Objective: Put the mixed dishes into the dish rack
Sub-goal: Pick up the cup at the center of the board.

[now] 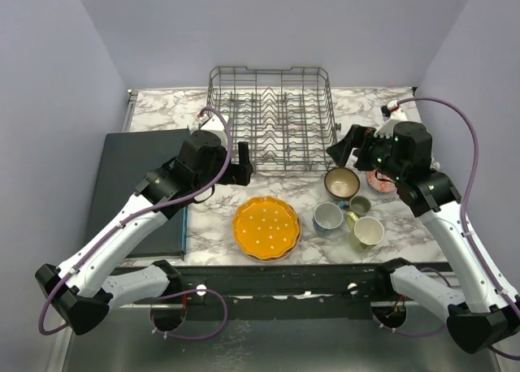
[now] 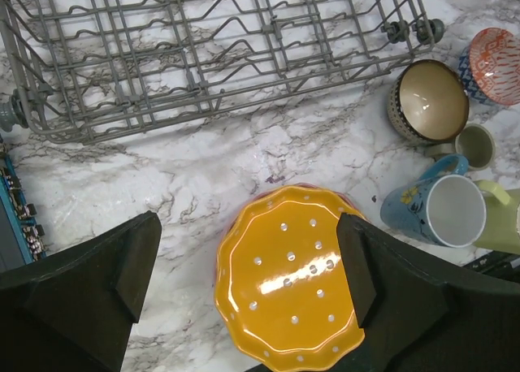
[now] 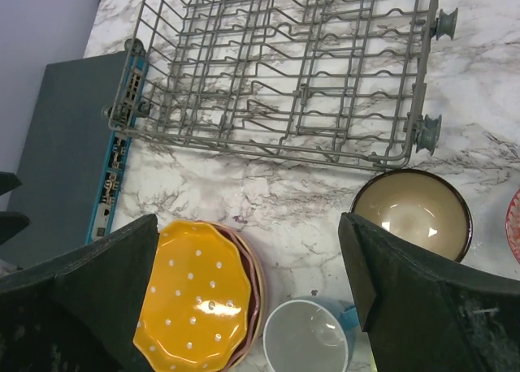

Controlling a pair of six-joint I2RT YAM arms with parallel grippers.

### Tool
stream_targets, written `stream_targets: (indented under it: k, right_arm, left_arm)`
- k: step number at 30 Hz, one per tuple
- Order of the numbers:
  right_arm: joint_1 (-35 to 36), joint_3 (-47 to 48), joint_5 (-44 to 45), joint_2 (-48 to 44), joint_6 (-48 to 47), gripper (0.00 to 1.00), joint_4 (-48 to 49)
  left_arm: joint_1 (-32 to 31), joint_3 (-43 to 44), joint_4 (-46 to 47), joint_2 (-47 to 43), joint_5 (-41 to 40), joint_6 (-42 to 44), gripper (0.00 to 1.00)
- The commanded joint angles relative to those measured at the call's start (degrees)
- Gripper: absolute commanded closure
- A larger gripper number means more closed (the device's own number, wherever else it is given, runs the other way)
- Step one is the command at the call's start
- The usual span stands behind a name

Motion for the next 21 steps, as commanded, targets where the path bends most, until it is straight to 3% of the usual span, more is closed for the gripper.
stream_targets:
  k: [1,12,21]
  right_arm:
    - [0.04,3.59,4.6,0.34,0.1,0.0,-6.16]
    - [0.11,2.95,2.24,1.2,-2.53,0.0,-12.03]
    - [0.11,5.93,-1.2,0.43,-2.93,0.01,-15.77]
  left_arm:
    - [0.11,-3.57,1.52,0.47,-2.52,1.07,0.01]
    - [0.11,-8.7,3.23,-3.1,1.66,3.51,0.01]
    - [0.05,-10.25,4.01,-5.75,-0.28,4.75,0.01]
